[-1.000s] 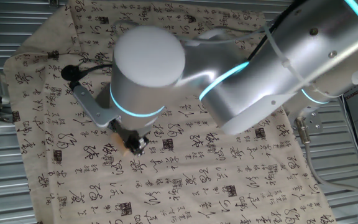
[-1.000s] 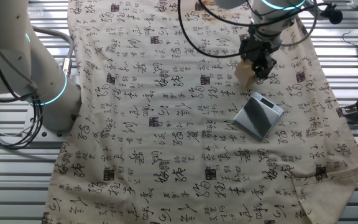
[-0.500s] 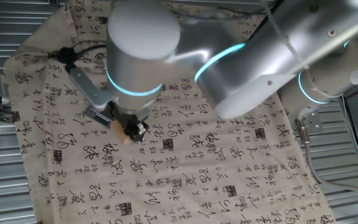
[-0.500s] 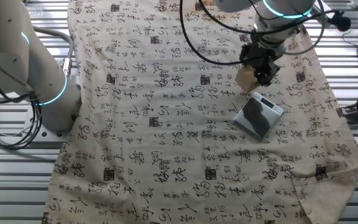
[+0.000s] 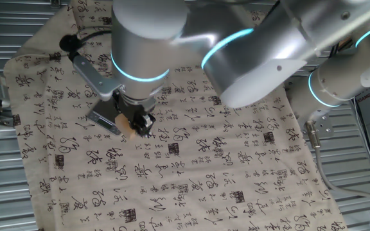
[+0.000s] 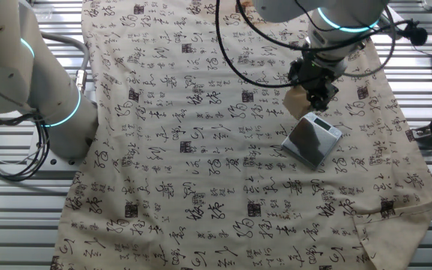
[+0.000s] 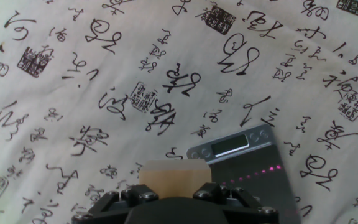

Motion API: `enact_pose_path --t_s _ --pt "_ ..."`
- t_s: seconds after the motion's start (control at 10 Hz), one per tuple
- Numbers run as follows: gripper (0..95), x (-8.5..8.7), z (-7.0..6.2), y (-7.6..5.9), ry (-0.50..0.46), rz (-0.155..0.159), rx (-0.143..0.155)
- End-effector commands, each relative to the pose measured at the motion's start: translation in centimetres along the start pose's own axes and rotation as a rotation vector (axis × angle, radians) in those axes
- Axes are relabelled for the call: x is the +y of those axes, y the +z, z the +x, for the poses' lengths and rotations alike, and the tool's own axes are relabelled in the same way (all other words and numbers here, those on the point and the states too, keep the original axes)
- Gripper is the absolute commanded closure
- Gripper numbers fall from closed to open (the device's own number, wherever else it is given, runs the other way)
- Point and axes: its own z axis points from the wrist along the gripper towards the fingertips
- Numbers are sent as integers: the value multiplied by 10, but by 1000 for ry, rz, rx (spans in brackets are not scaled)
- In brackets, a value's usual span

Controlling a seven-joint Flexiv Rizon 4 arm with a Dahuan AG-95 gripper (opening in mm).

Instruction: Place the block on the scale

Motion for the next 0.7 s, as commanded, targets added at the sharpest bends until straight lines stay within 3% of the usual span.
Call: enact_pose_path --t_s 0.1,0.7 --pt "950 -4 5 -1 -18 -6 -1" --pt "950 -12 11 2 -166 -4 -2"
